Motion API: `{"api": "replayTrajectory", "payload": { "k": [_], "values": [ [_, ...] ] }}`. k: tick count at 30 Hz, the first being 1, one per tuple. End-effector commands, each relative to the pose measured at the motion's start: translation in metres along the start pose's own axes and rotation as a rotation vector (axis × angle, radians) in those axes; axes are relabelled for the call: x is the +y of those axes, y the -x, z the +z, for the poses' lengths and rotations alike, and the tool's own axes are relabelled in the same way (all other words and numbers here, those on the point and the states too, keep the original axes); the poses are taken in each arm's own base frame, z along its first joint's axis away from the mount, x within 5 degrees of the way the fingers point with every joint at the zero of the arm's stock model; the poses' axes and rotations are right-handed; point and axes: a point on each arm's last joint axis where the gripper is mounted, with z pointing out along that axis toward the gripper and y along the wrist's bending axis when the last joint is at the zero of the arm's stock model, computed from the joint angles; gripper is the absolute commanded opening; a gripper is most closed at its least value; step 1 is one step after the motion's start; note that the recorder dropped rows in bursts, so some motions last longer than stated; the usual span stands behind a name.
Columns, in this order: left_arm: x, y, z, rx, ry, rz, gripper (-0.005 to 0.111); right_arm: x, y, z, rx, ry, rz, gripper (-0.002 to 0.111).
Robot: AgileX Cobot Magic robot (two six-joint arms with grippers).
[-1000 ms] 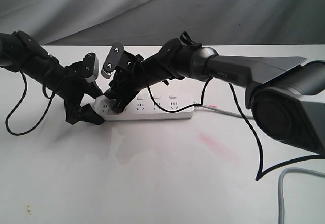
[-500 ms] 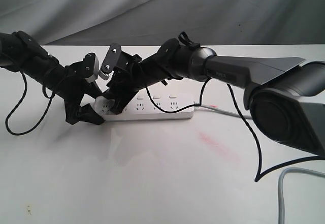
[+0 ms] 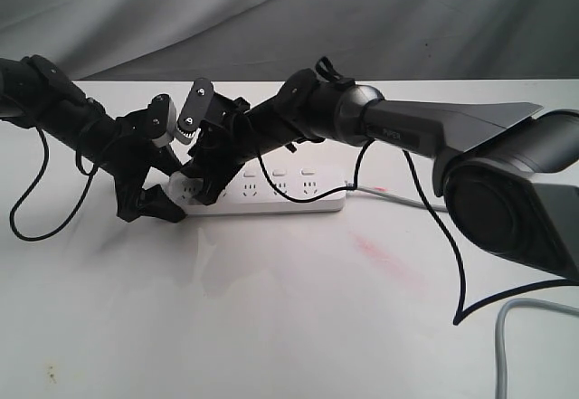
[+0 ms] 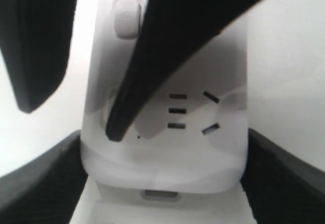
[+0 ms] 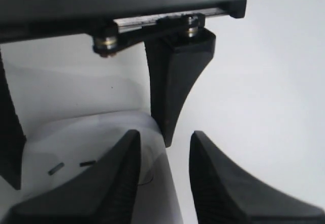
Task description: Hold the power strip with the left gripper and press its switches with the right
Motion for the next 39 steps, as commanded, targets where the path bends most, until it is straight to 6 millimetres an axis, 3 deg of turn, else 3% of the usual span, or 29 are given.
{"api": "replayTrajectory", "payload": {
  "k": [1, 13, 31, 34, 39],
  "values": [
    [0.003, 0.002, -0.002, -0.005, 0.022, -0.010, 0.053, 0.003, -0.005, 0.004, 0.026, 0.011, -0.038, 0.032],
    [0.003, 0.002, -0.002, -0.005, 0.022, -0.010, 0.053, 0.009, -0.023, 0.016, 0.058, 0.041, 0.004, 0.032],
    [0.003, 0.002, -0.002, -0.005, 0.022, -0.010, 0.053, 0.016, -0.038, 0.019, 0.115, 0.062, -0.020, 0.032],
    [0.003, 0.002, -0.002, -0.005, 0.022, -0.010, 0.053, 0.013, -0.032, 0.017, 0.091, 0.048, 0.002, 0.032],
    [0.003, 0.002, -0.002, -0.005, 0.022, -0.010, 0.053, 0.000, 0.003, -0.005, 0.019, -0.005, -0.003, 0.032]
  ]
}}
